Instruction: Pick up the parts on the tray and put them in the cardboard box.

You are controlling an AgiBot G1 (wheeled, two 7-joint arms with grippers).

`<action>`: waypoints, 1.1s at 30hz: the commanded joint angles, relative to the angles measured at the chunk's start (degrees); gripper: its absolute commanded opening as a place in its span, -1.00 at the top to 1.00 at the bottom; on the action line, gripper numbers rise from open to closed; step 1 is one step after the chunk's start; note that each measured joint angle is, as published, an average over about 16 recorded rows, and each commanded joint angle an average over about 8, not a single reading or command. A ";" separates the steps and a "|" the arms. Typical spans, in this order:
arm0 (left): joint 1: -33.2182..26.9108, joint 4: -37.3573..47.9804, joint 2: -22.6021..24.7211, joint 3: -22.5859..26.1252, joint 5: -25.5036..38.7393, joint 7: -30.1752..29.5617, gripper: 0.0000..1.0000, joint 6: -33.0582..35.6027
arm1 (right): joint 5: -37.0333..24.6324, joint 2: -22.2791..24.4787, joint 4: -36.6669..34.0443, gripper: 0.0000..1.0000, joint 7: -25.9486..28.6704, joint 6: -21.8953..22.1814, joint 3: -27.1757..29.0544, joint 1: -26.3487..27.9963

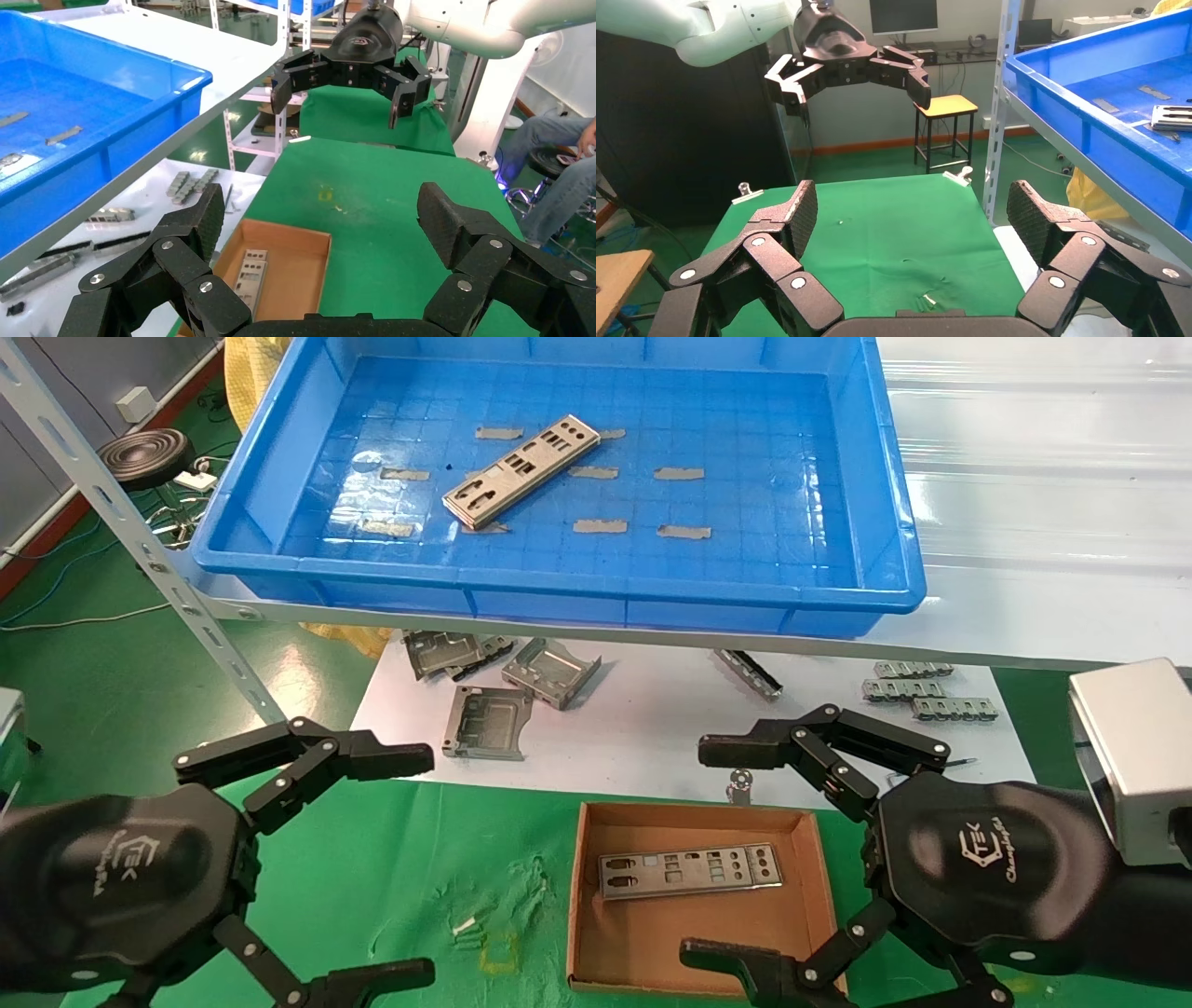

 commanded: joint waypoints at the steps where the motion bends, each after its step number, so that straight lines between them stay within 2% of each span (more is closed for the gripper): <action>1: 0.55 -1.16 -0.80 -0.84 -0.14 -0.51 -1.00 0.06 | 0.00 0.00 -0.01 -1.00 0.00 0.01 0.00 -0.01; 33: -0.22 0.49 0.32 0.35 0.07 0.08 -1.00 -0.07 | 0.01 0.00 -0.01 -1.00 0.00 0.00 0.00 0.00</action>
